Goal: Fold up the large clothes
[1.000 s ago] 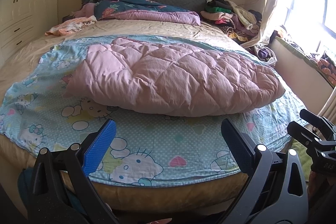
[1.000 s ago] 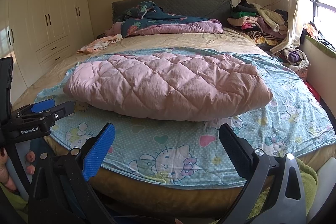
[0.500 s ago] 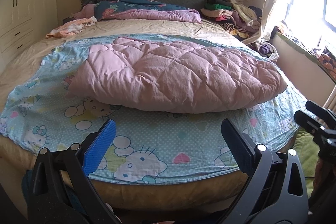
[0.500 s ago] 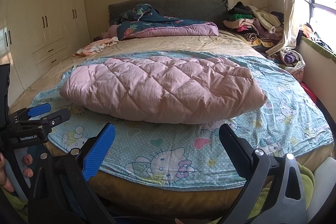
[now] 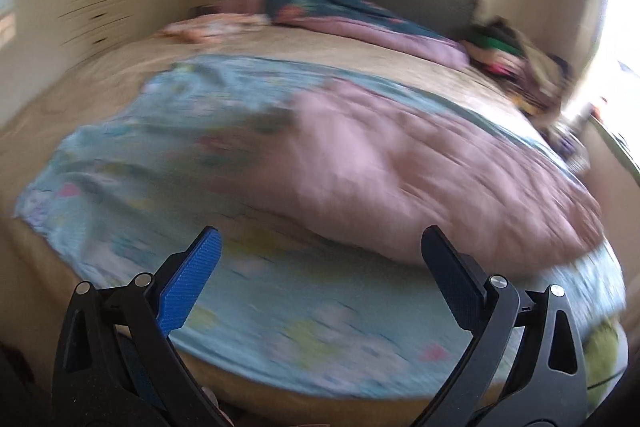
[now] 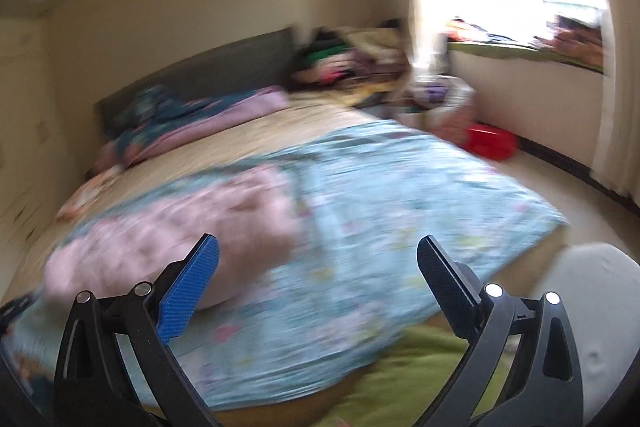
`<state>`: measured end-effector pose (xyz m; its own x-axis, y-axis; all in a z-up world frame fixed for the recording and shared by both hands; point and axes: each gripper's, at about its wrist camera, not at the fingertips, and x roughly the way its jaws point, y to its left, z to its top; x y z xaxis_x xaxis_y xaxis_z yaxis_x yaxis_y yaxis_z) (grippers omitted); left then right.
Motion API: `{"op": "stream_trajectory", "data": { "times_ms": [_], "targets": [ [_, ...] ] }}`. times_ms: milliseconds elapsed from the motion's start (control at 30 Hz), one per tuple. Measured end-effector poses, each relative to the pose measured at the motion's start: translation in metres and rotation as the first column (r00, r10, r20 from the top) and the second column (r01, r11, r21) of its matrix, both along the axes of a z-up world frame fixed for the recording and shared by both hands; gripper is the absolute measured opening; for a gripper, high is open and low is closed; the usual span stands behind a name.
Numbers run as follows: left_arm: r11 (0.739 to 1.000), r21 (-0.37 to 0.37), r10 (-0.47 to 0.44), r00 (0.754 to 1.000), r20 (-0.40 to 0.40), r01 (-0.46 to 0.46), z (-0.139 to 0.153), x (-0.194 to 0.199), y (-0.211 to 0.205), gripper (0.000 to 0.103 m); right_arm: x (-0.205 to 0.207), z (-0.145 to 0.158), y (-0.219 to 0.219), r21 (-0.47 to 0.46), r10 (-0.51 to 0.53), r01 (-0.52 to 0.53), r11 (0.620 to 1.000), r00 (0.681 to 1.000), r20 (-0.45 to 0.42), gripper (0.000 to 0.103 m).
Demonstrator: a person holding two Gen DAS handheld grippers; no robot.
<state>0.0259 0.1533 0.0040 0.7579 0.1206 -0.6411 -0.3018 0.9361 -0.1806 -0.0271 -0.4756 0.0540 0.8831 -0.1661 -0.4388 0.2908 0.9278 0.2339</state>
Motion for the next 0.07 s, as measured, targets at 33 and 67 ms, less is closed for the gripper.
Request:
{"op": "stream_trajectory", "data": {
  "times_ms": [33, 67],
  "targets": [
    [0.998, -0.009, 0.066, 0.998, 0.001, -0.066, -0.001, 0.009, 0.031, 0.094, -0.001, -0.006, -0.027, -0.003, -0.076, 0.076, 0.997, 0.997, -0.009, 0.099],
    [0.994, -0.003, 0.113, 0.994, -0.002, -0.113, -0.002, 0.014, 0.049, 0.094, -0.003, -0.017, -0.068, -0.018, -0.205, 0.205, 0.979, 0.978, -0.038, 0.099]
  ]
}}
